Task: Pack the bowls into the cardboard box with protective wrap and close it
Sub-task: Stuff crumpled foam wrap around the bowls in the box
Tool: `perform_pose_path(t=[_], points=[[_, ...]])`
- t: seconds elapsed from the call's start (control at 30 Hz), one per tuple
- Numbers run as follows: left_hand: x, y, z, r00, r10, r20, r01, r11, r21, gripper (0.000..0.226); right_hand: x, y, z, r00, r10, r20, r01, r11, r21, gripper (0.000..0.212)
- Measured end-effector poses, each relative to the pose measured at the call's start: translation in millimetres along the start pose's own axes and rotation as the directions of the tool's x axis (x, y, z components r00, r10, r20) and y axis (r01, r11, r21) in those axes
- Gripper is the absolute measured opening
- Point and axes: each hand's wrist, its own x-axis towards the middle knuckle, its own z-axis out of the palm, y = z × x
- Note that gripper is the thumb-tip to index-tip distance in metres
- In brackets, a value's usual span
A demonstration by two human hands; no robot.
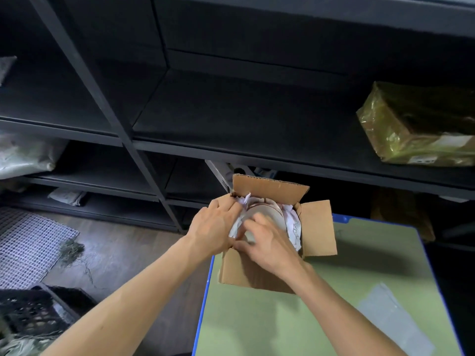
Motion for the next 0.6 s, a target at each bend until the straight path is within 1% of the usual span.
perform_pose_path(t=[0.07,0.1,0.17,0.2,0.27,0.3,0.37,0.43,0.6], points=[[1.9,-2.9,-1.8,1.000,0.021,0.011,-0.021,1.000,0.015,0.082,-1.2,-6.2,5.0,0.998,-0.051,-0.043,0.051,0.999,-0.002,0.010],[2.5,-4.5,-2.6,0.999,0.032,0.024,-0.032,0.999,0.015,0.082,-2.4,-8.3,6.2,0.994,-0.083,-0.070,0.081,0.996,-0.028,0.015],[3.9,-7.5,-3.3,0.997,0.056,0.054,-0.057,0.998,0.004,0.084,-7.7,-12.7,5.0,0.992,-0.099,-0.078,0.094,0.993,-0.073,0.035],[5.4,-9.4,-3.8,0.995,0.068,0.067,-0.067,0.998,-0.009,0.083,-11.1,-14.5,3.5,0.993,-0.103,-0.063,0.097,0.991,-0.093,0.044],[9.0,-13.6,-7.1,0.993,0.084,0.089,-0.079,0.995,-0.053,0.075,-19.8,-17.4,2.6,0.995,-0.102,0.011,0.102,0.983,-0.153,0.052],[11.3,-15.6,-9.3,0.991,0.094,0.096,-0.089,0.994,-0.059,0.069,-24.0,-17.8,2.4,0.995,-0.096,0.033,0.101,0.977,-0.189,0.052],[15.4,-17.6,-13.8,0.989,0.115,0.092,-0.114,0.993,-0.014,0.060,-30.4,-17.6,1.9,0.997,-0.078,0.026,0.082,0.966,-0.246,0.043],[17.8,-17.7,-15.0,0.989,0.125,0.075,-0.128,0.991,0.035,0.061,-34.2,-19.0,1.6,0.997,-0.072,0.001,0.069,0.961,-0.267,0.038],[22.3,-17.7,-11.3,0.983,0.175,0.053,-0.180,0.976,0.122,0.068,-34.7,-25.1,5.6,0.997,-0.073,-0.018,0.065,0.957,-0.284,0.033]])
